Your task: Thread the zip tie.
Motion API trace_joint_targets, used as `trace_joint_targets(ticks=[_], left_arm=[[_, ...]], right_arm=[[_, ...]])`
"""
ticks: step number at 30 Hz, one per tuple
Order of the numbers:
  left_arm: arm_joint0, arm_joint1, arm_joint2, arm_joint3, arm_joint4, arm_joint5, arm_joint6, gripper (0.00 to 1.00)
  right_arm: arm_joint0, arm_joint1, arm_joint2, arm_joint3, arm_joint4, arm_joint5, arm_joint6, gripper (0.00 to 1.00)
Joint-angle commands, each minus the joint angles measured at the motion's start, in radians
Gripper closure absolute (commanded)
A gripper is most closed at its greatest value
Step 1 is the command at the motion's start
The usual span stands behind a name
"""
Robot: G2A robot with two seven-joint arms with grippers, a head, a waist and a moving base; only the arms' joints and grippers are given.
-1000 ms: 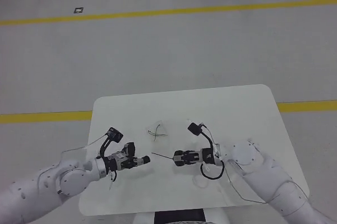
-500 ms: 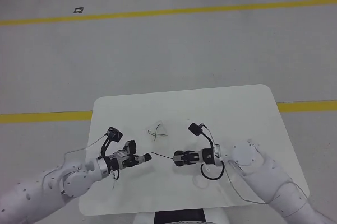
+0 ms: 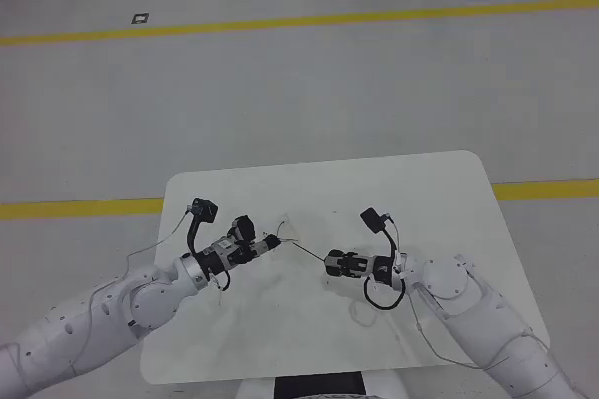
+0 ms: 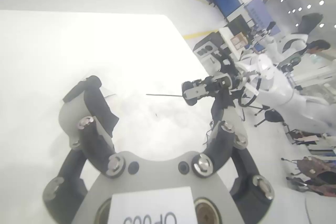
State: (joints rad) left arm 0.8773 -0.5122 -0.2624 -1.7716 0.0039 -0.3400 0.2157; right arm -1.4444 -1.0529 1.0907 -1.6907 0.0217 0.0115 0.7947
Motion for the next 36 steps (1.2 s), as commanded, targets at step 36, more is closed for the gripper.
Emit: trace_joint_targets(ticks=[36], left_arm=[[0.274,-0.119,-0.607,0.081,-0.398,0.0,-0.946,0.0]], right_arm=[[0.016,0.003,-0.01,0.004,0.02,-0.053,0.049,1.0]])
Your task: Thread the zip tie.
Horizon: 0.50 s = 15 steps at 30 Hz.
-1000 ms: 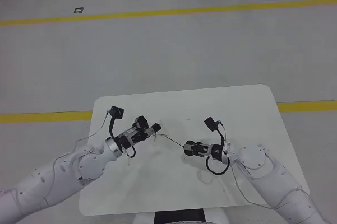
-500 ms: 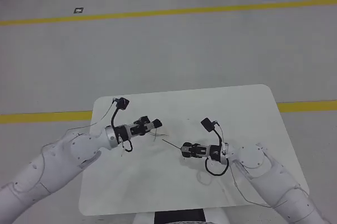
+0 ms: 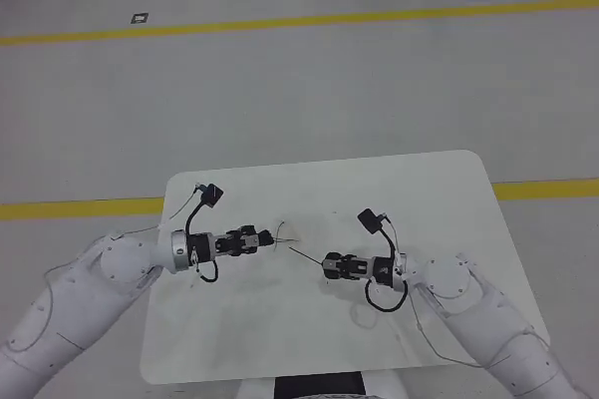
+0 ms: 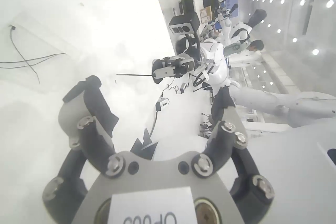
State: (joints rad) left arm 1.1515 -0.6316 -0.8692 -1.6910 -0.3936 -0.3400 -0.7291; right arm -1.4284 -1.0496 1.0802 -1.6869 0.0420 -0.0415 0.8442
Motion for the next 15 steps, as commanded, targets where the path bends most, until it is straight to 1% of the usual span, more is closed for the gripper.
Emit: trace_joint_targets(ticks=[1,2,4,5,6,7,9,10,12,13,14,15], left_arm=[[0.005,-0.001,0.004,-0.003,-0.002,0.004,0.004,0.0],[0.011,-0.003,0.011,-0.008,-0.006,0.006,-0.001,0.0],[0.008,-0.004,0.013,0.032,0.006,0.001,-0.034,0.0],[0.006,-0.005,0.015,0.041,0.006,0.0,-0.064,0.0],[0.002,-0.007,0.014,0.051,-0.007,0.0,-0.102,0.0],[0.002,-0.008,0.014,0.07,-0.026,0.0,-0.13,0.0],[-0.004,-0.013,0.01,0.086,-0.053,0.0,-0.192,0.0],[-0.002,-0.018,0.007,0.099,-0.089,0.0,-0.222,0.0],[-0.007,-0.028,0.003,0.105,-0.112,0.0,-0.27,0.0],[-0.005,-0.035,0.002,0.112,-0.129,0.0,-0.281,0.0],[-0.008,-0.044,0.003,0.123,-0.119,0.0,-0.286,0.0],[-0.011,-0.046,0.004,0.125,-0.105,0.0,-0.284,0.0]], right_arm=[[-0.001,0.0,-0.001,0.001,0.0,0.0,-0.004,1.0],[-0.003,-0.001,-0.005,0.002,-0.003,-0.001,-0.01,1.0],[0.004,-0.002,-0.014,0.007,-0.003,-0.011,0.001,1.0],[0.009,-0.002,-0.017,0.011,0.002,-0.025,0.012,1.0],[0.014,-0.003,-0.019,0.02,0.012,-0.048,0.029,1.0],[0.018,-0.003,-0.02,0.028,0.023,-0.067,0.042,1.0],[0.025,-0.003,-0.025,0.043,0.048,-0.115,0.08,1.0],[0.03,-0.004,-0.03,0.056,0.067,-0.14,0.106,1.0],[0.037,-0.006,-0.041,0.071,0.103,-0.161,0.131,1.0],[0.043,-0.008,-0.047,0.079,0.114,-0.172,0.14,1.0],[0.049,-0.009,-0.051,0.085,0.119,-0.181,0.137,1.0],[0.049,-0.009,-0.051,0.085,0.119,-0.181,0.137,1.0]])
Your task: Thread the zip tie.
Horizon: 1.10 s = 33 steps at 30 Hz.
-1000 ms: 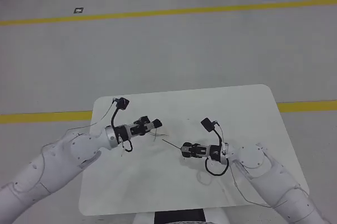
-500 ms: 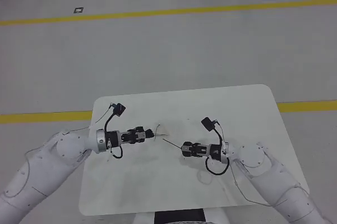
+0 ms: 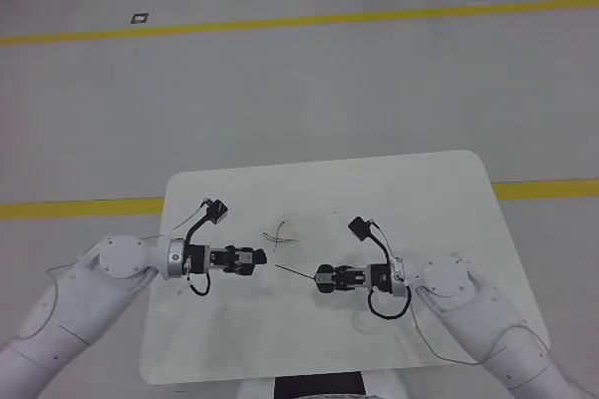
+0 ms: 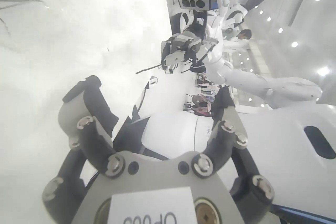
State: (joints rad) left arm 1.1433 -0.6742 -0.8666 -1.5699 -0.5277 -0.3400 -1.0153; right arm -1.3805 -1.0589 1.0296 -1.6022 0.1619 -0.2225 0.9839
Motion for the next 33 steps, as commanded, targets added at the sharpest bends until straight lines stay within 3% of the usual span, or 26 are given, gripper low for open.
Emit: trace_joint_targets(ticks=[1,10,11,15,16,19,22,33], left_arm=[[-0.003,-0.003,0.001,0.004,0.029,0.0,0.002,0.0],[0.005,-0.005,0.008,0.005,0.02,0.01,0.01,0.0],[0.005,-0.007,0.015,0.006,0.024,0.022,-0.004,0.0],[-0.009,-0.019,0.041,0.03,-0.03,0.0,-0.098,0.0],[-0.013,-0.025,0.053,0.036,-0.069,0.0,-0.148,0.0],[-0.032,-0.045,0.065,0.085,-0.148,0.0,-0.204,0.0],[-0.047,-0.069,0.064,0.121,-0.15,0.0,-0.172,0.0],[-0.042,-0.071,0.073,0.109,-0.139,0.008,-0.169,0.0]], right_arm=[[0.001,0.0,0.0,0.001,-0.001,0.0,-0.002,1.0],[-0.003,-0.002,-0.012,-0.004,0.005,-0.016,-0.008,1.0],[-0.001,-0.004,-0.018,-0.002,0.026,-0.041,0.01,1.0],[0.029,-0.011,-0.044,0.041,0.083,-0.106,0.064,1.0],[0.041,-0.014,-0.055,0.055,0.102,-0.117,0.076,1.0],[0.075,-0.026,-0.086,0.085,0.139,-0.117,0.105,1.0],[0.099,-0.035,-0.113,0.111,0.158,-0.117,0.114,1.0],[0.093,-0.037,-0.117,0.11,0.158,-0.115,0.097,1.0]])
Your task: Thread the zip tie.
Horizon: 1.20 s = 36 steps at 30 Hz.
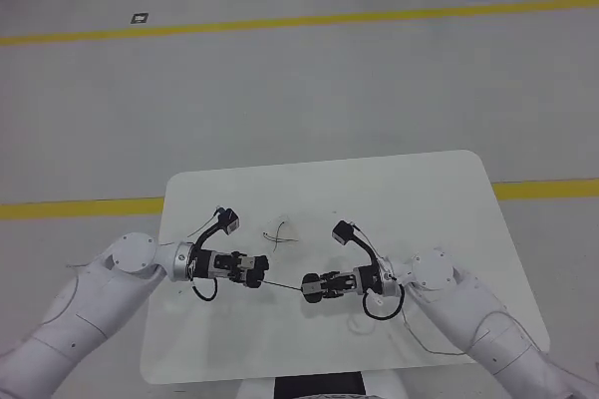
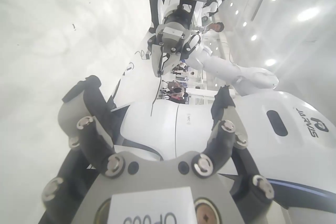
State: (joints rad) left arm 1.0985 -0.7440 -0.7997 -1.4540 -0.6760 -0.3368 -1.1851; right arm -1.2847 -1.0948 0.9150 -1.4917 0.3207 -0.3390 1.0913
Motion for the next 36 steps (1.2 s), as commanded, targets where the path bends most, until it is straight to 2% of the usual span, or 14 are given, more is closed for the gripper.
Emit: trace_joint_targets(ticks=[1,4,10,12,19,22,27,34,35,36], left_arm=[[0.005,-0.003,0.009,-0.002,0.005,0.011,0.004,0.0],[0.005,-0.01,0.019,0.008,-0.032,0.003,-0.034,0.0],[-0.013,-0.032,0.03,0.041,-0.086,-0.003,-0.151,0.0],[-0.013,-0.039,0.028,0.043,-0.104,-0.003,-0.205,0.0],[-0.018,-0.042,0.026,0.052,-0.087,-0.003,-0.205,0.0],[-0.008,-0.045,0.033,0.03,-0.068,0.002,-0.173,0.0],[-0.008,-0.049,0.037,0.026,-0.072,0.009,-0.185,0.0],[-0.016,-0.056,0.041,0.043,-0.085,0.01,-0.205,0.0],[-0.017,-0.056,0.042,0.046,-0.085,0.01,-0.205,0.01],[-0.018,-0.057,0.043,0.047,-0.086,0.01,-0.205,0.16]], right_arm=[[-0.002,-0.001,-0.006,-0.001,0.002,-0.001,-0.008,1.0],[0.011,-0.007,-0.012,0.011,0.046,-0.001,0.021,1.0],[0.051,-0.028,-0.04,0.057,0.088,-0.001,0.059,1.0],[0.058,-0.039,-0.053,0.066,0.142,-0.001,0.084,1.0],[0.058,-0.039,-0.053,0.066,0.142,-0.001,0.084,1.0],[0.051,-0.041,-0.063,0.052,0.122,0.016,0.055,1.0],[0.061,-0.046,-0.076,0.062,0.114,0.025,0.037,1.0],[0.075,-0.052,-0.091,0.081,0.121,0.025,0.046,1.0],[0.077,-0.053,-0.092,0.082,0.122,0.025,0.048,1.0],[0.079,-0.053,-0.093,0.084,0.123,0.024,0.049,1.0]])
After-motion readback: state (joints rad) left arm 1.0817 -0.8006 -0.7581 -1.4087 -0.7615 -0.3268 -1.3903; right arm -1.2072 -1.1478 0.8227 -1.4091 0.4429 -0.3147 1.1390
